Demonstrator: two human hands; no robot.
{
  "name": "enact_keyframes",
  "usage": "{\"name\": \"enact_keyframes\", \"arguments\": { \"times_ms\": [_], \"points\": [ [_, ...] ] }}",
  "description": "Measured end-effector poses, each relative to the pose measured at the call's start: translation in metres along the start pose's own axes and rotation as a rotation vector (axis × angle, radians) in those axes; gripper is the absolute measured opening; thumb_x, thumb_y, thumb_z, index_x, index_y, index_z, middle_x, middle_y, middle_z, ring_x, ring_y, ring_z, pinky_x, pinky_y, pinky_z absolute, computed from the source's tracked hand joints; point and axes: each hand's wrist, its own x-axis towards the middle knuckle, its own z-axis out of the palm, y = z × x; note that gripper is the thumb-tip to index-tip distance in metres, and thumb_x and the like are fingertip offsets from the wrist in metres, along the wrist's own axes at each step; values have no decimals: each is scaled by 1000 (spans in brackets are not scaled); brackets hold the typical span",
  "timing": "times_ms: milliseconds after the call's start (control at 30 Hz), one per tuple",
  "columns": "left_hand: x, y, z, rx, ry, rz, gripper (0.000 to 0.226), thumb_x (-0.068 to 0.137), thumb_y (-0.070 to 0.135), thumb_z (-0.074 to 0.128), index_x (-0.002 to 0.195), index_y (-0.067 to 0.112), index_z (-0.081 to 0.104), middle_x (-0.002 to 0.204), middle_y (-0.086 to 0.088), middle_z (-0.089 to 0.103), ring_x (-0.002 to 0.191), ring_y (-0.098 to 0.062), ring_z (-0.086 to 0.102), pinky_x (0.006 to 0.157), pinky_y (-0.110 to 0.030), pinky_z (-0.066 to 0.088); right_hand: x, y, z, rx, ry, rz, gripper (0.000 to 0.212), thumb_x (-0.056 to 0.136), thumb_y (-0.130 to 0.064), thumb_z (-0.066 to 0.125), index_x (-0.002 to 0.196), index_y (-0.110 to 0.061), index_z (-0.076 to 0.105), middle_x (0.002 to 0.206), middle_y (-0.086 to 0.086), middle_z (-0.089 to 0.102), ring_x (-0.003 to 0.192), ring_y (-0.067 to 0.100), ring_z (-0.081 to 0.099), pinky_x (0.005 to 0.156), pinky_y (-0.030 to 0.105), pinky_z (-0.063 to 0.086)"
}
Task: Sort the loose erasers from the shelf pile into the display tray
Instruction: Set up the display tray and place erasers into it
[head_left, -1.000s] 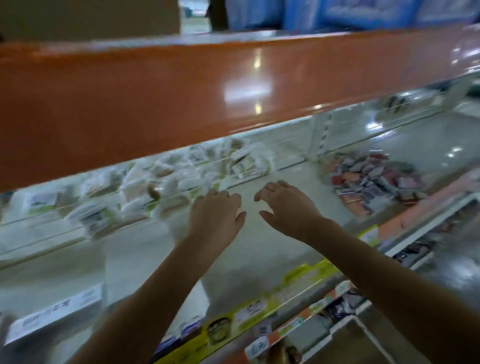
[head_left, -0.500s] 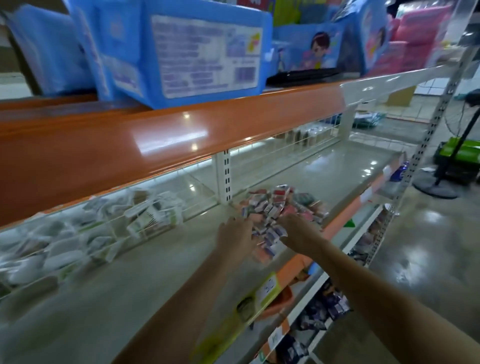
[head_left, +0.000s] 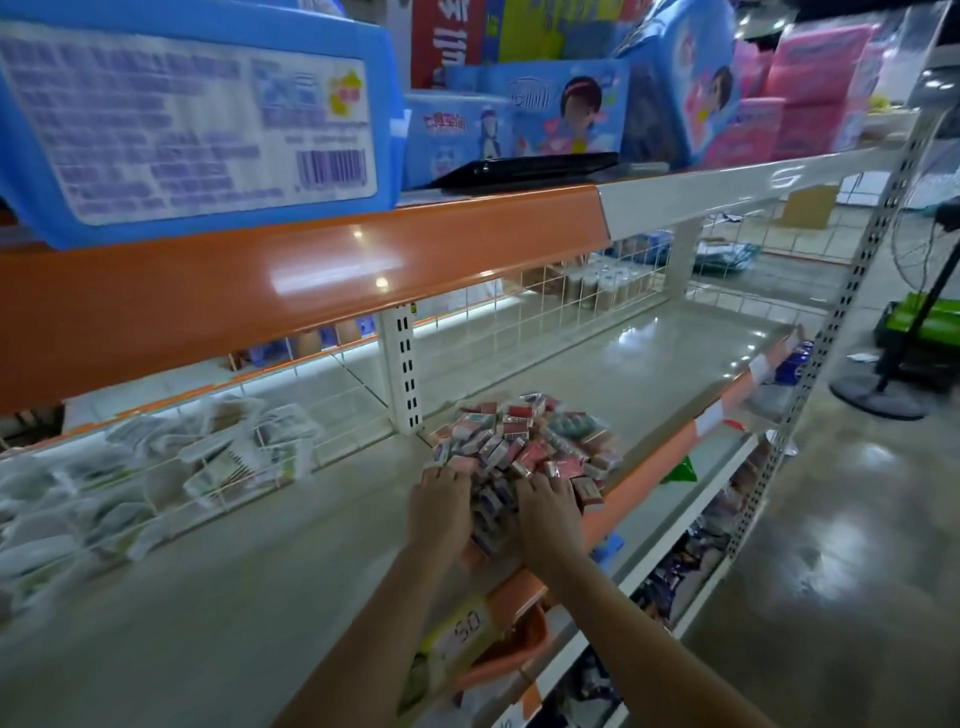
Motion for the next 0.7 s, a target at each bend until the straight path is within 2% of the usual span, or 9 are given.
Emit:
{"name": "enact_keyframes", "arguments": {
  "times_ms": [133,267,467,567,700],
  "points": [
    [-2,3,4,30,12,-17,42,94,11,38,136,14,41,138,-5,44,130,-24,34,97,-34,38,-3,3,5,88,79,-10,30,96,-23,45,124,-16,50,131,3,48,128,24,35,111,36,28],
    [-7,3,6,32,38,-26,42,95,15,42,137,16,41,142,-3,39,136,-22,27,101,-34,35,-6,9,6,190,128,-12,33,94,-22,47,126,-17,51,132,0,49,125,21,37,104,30,31],
    [-6,-7,1,4,75,7,46,91,8,45,136,21,43,140,0,42,131,-20,33,100,-32,35,-13,18,8,314,157,-16,38,92,-19,53,130,-18,51,130,2,51,124,19,36,103,28,31],
    [-2,-13,-3,-1,57,33,48,89,2,46,132,23,48,135,2,48,126,-19,37,94,-30,38,-16,23,7,348,157,-17,38,91,-18,55,128,-16,53,127,3,52,121,19,39,100,28,33],
    [4,-19,-12,-17,-14,43,36,88,4,51,118,24,57,121,2,57,114,-17,47,79,-28,40,-19,25,6,417,149,-17,35,90,-17,58,125,-13,56,121,5,54,116,21,44,98,31,39]
  ]
}}
